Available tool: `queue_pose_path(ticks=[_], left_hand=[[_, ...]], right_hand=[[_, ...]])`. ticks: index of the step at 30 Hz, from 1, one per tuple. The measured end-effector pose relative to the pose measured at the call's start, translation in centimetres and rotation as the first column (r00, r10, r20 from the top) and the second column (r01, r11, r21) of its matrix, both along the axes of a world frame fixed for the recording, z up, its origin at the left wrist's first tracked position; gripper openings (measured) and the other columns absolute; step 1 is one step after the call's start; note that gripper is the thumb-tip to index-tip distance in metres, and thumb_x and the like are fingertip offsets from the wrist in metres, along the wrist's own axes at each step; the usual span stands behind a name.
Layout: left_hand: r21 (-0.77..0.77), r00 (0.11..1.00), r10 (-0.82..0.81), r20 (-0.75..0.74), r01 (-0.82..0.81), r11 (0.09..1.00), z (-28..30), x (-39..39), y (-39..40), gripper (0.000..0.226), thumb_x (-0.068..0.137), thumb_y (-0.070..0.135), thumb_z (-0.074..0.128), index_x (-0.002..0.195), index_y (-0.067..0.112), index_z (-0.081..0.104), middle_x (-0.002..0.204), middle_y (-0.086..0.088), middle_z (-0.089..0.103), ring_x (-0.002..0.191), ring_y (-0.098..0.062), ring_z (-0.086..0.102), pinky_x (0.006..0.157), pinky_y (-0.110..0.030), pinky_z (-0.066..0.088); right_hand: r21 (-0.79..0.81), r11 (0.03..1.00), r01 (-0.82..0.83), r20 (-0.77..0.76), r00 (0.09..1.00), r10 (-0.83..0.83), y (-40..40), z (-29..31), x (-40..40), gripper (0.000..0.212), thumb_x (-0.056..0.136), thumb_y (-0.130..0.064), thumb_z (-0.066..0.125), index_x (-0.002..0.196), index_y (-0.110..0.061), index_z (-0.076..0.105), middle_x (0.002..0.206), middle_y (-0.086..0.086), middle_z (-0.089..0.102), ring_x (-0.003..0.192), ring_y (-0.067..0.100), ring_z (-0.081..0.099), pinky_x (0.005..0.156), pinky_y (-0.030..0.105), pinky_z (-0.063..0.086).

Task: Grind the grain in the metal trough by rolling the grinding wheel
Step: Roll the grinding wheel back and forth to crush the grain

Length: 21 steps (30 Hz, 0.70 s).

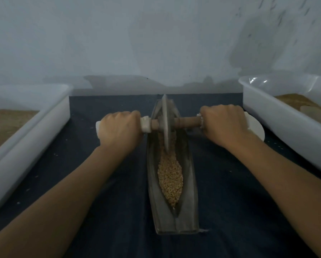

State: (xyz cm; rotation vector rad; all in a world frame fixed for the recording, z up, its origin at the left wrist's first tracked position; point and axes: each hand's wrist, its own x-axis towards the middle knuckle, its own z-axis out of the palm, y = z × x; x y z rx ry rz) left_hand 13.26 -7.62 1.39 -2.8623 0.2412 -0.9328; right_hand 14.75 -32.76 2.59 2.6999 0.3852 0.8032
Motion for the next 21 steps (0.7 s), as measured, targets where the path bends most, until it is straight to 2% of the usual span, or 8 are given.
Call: queue_pose_path(ticks=[4,6,8,11,13,15,18,21], left_hand=[[0.013,1.0,0.0,-0.013,0.0,1.0,0.1,-2.3,0.4,0.03,0.075,0.029,0.068,0.066,0.022,0.04,0.059,0.005,0.046,0.051,-0.018,0.036,0.049,-0.026,0.019],[0.047,0.999,-0.017,-0.043,0.019,0.999,0.1,-4.8,0.8,0.035,0.072,0.034,0.07,0.064,0.025,0.037,0.054,0.011,0.035,0.046,-0.015,0.034,0.047,-0.024,0.015],[0.082,0.996,-0.041,-0.081,0.047,0.995,0.4,-7.5,1.2,0.042,0.063,0.037,0.075,0.06,0.028,0.035,0.047,0.012,0.032,0.04,-0.012,0.028,0.046,-0.02,0.009],[0.071,0.991,-0.045,-0.122,0.054,0.996,1.1,-9.6,1.3,0.055,0.048,0.037,0.084,0.058,0.028,0.03,0.044,0.012,0.033,0.038,-0.008,0.018,0.05,-0.016,0.004],[0.056,0.992,-0.04,-0.118,0.047,0.997,1.1,-9.1,1.0,0.057,0.049,0.034,0.083,0.059,0.027,0.027,0.046,0.012,0.028,0.04,-0.005,0.01,0.05,-0.016,0.003],[0.054,0.995,-0.013,-0.102,0.019,0.998,0.8,-7.5,0.7,0.051,0.056,0.028,0.08,0.06,0.025,0.029,0.048,0.011,0.027,0.04,-0.006,0.012,0.049,-0.018,0.003],[0.063,0.999,0.016,-0.035,-0.014,0.998,0.3,-3.9,0.3,0.038,0.065,0.021,0.074,0.06,0.022,0.036,0.051,0.004,0.046,0.044,-0.015,0.026,0.049,-0.021,0.002],[0.044,1.0,0.025,0.007,-0.025,0.999,0.6,-1.0,0.0,0.03,0.074,0.022,0.067,0.063,0.02,0.039,0.058,0.001,0.054,0.049,-0.018,0.029,0.048,-0.024,0.002]], right_hand=[[0.011,0.999,-0.032,-0.048,0.998,0.032,-0.4,0.0,-2.5,0.024,0.082,-0.032,0.063,0.073,-0.022,0.043,0.057,-0.001,0.048,0.053,0.028,0.051,0.047,0.031,0.031],[-0.011,0.998,-0.064,-0.057,0.996,0.064,-1.0,-0.2,-5.1,0.027,0.075,-0.031,0.07,0.069,-0.022,0.046,0.05,-0.003,0.043,0.042,0.023,0.04,0.043,0.026,0.023],[0.005,0.994,-0.106,-0.062,0.992,0.106,-1.4,0.1,-7.8,0.033,0.063,-0.029,0.078,0.061,-0.021,0.046,0.042,-0.004,0.039,0.034,0.019,0.028,0.045,0.018,0.011],[0.041,0.99,-0.135,-0.071,0.988,0.138,-1.4,0.3,-9.6,0.039,0.065,-0.028,0.073,0.061,-0.024,0.034,0.043,-0.007,0.027,0.029,0.018,0.027,0.049,0.014,0.007],[0.056,0.991,-0.121,-0.076,0.989,0.125,-1.3,0.0,-8.8,0.037,0.067,-0.027,0.072,0.06,-0.023,0.036,0.042,-0.006,0.03,0.03,0.019,0.027,0.049,0.015,0.007],[0.051,0.995,-0.081,-0.082,0.993,0.085,-1.3,-0.6,-6.8,0.032,0.069,-0.025,0.075,0.06,-0.019,0.045,0.044,-0.002,0.041,0.034,0.021,0.033,0.047,0.018,0.011],[0.039,0.998,-0.053,-0.031,0.998,0.054,-0.9,-1.0,-3.1,0.025,0.078,-0.027,0.069,0.068,-0.017,0.049,0.052,0.002,0.047,0.043,0.025,0.043,0.044,0.026,0.024],[0.042,0.998,-0.038,0.021,0.999,0.038,-0.4,-0.7,-0.8,0.026,0.079,-0.028,0.068,0.069,-0.018,0.046,0.056,0.005,0.053,0.047,0.028,0.049,0.046,0.028,0.024]])
